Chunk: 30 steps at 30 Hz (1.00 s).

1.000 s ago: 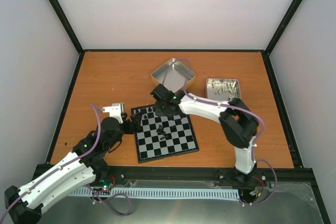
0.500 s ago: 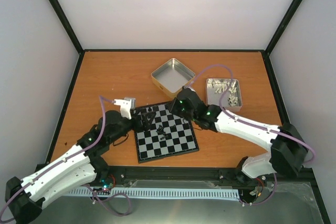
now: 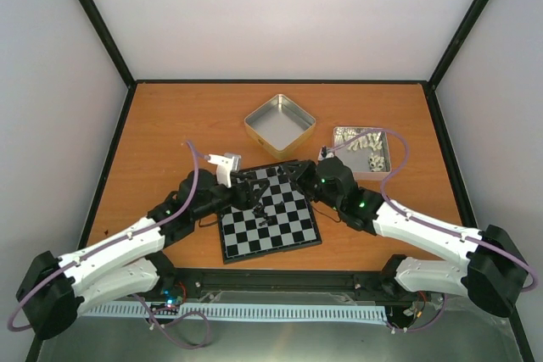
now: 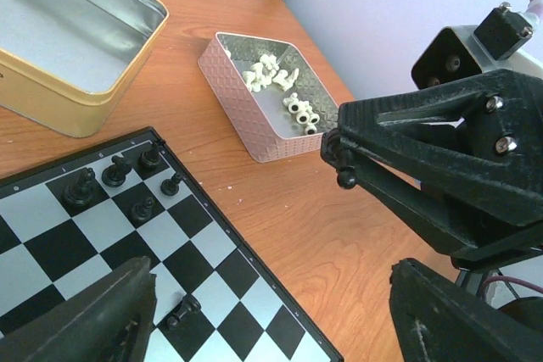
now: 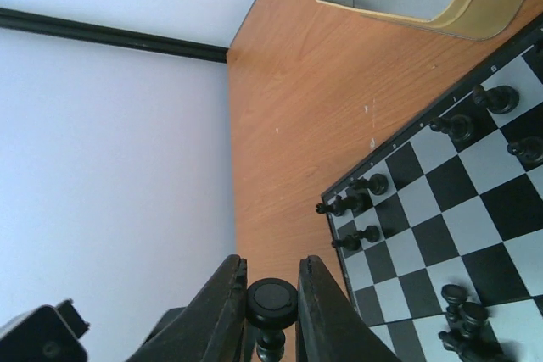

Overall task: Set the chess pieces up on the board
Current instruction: Place the chess piece on the chessboard.

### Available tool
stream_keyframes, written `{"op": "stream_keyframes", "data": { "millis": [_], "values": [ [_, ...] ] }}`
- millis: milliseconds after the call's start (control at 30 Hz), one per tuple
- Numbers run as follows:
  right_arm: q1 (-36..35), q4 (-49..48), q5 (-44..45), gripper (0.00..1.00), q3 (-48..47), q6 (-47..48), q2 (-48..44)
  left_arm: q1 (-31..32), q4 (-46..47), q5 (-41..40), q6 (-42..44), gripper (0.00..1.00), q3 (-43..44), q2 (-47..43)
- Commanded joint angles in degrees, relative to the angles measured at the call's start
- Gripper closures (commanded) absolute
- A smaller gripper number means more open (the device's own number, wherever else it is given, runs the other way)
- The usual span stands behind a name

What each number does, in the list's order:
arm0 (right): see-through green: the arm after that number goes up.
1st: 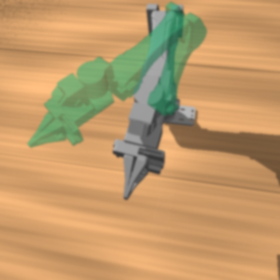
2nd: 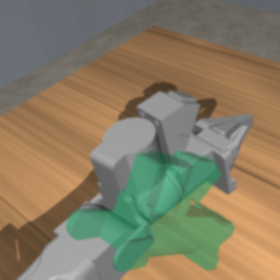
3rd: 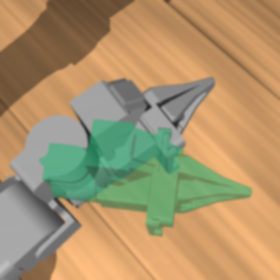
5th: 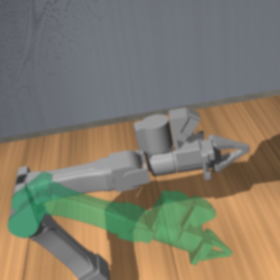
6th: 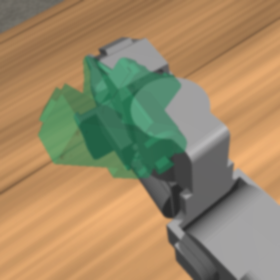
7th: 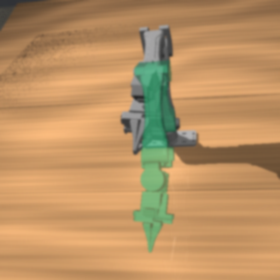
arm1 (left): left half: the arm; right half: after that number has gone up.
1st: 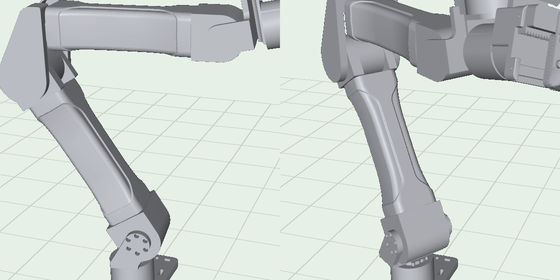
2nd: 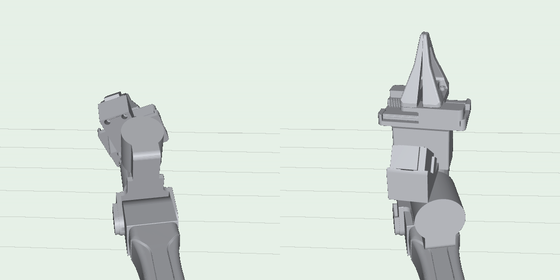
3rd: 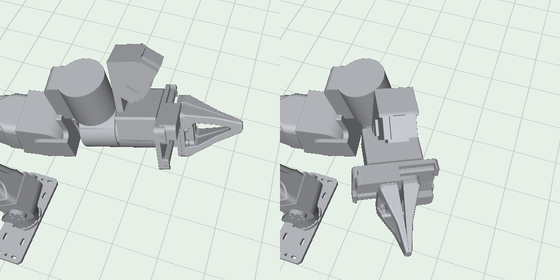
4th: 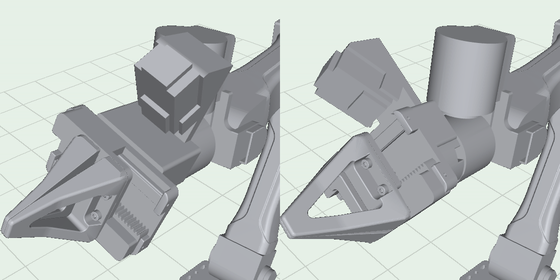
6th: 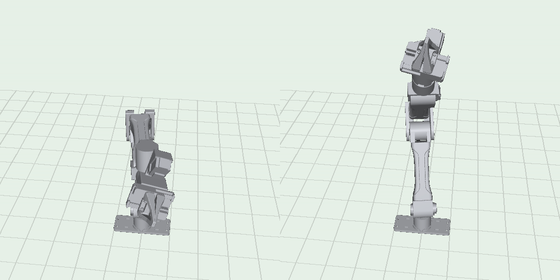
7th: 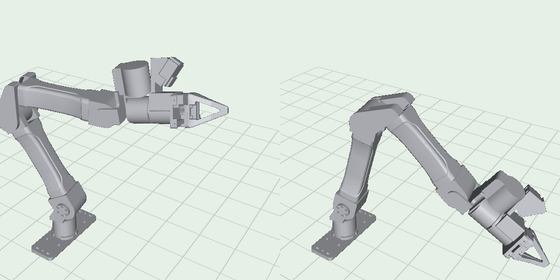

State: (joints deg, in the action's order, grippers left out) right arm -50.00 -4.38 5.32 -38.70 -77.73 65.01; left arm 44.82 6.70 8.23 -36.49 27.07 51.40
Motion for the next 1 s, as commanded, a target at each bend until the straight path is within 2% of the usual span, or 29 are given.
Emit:
{"op": "stream_keyframes", "data": {
  "millis": [0, 267, 467, 567, 633, 667, 733, 967],
  "values": [
    [0.76, -6.66, 0.37, 0.85, 1.70, -5.57, -0.61, 1.09, 5.98, -0.40, -1.67, 0.27, 2.38, 1.71],
    [0.87, -10.97, -3.38, 0.85, 2.17, -8.77, 1.47, 1.28, 14.17, 4.23, -2.83, 0.28, 0.79, 4.53],
    [1.02, -12.38, -5.05, 0.85, 2.40, -10.08, 2.40, 1.67, 17.42, 1.35, 0.94, 0.27, 0.61, 6.63],
    [1.13, -12.58, -5.61, 0.85, 2.34, -10.66, 2.48, 1.63, 18.37, -0.14, 1.10, 0.36, 0.52, 6.76],
    [1.13, -12.79, -5.72, 0.85, 2.39, -10.77, 2.64, 1.67, 20.08, -2.77, -1.60, 0.47, -0.84, 6.39],
    [1.13, -12.56, -5.42, 0.85, 2.35, -10.71, 2.59, 1.68, 21.91, -4.03, -3.01, 0.49, -2.01, 6.43],
    [1.13, -12.40, -4.79, 0.85, 2.46, -10.67, 2.66, 1.68, 25.67, -3.13, -3.99, 0.49, -3.13, 7.09],
    [1.16, -12.36, -5.34, 0.85, 2.19, -10.69, 3.08, 1.68, 28.10, -0.31, -2.49, 0.51, -2.38, 9.45]
  ]
}}
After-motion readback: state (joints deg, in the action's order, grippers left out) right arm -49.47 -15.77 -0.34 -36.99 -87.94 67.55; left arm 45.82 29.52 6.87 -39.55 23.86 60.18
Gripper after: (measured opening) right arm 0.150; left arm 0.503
